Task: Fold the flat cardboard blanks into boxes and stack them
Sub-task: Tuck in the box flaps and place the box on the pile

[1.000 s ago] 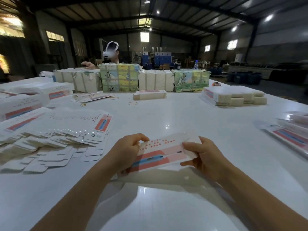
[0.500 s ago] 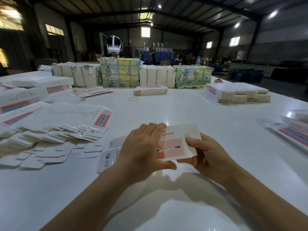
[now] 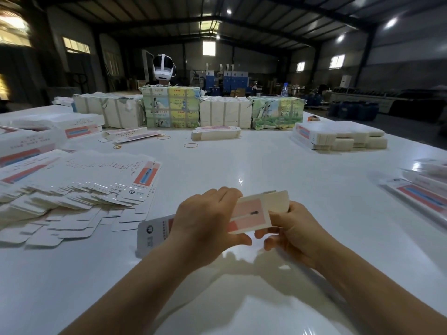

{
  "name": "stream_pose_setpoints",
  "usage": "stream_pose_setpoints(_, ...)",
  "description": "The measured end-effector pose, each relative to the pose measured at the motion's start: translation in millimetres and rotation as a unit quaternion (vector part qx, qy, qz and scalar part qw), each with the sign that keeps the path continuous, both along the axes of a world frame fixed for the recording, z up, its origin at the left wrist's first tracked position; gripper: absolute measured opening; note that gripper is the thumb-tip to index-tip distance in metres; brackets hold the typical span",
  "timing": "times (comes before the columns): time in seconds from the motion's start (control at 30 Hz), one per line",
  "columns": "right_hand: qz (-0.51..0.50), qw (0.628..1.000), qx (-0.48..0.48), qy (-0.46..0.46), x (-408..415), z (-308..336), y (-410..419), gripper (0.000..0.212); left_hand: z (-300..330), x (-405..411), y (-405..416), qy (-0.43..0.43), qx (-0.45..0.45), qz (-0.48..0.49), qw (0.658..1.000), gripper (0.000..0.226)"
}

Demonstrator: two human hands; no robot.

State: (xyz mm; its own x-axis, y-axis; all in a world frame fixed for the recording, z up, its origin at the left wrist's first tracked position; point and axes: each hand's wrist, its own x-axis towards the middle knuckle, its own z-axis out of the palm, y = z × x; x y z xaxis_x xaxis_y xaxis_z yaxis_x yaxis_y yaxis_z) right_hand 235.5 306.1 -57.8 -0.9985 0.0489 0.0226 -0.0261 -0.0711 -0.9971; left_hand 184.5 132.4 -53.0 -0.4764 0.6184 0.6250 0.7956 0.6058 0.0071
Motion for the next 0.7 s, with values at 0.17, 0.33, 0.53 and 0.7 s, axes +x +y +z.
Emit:
stream_pose_setpoints(0.17,-0.033,0.999,-0.018,-0.006,-2.8,0.9,4.1,0.019,-1.8,-2.8,-1.0,-0.052,-0.031,-0.006,0.998,0.077)
stream_pose_setpoints(0.33,-0.069,0.995,-0.063,-0.016,-4.6,4.4,11.7,0.024,-8.0,-13.0,-10.8,-0.119,-0.043,0.005,0.992,0.077)
stream_pose_setpoints(0.53,-0.145,0.983,-0.106,0.038,-3.9,6.8,5.8,0.015,-4.2,-17.5,-15.9,-0.166,0.031,0.017,0.985,0.058)
stream_pose_setpoints(0.7,-0.357,0.869,0.194,0.282,4.7,-2.2,2.1,0.025,-2.5,-19.2,-17.9,-0.168,0.105,0.050,0.979,0.057)
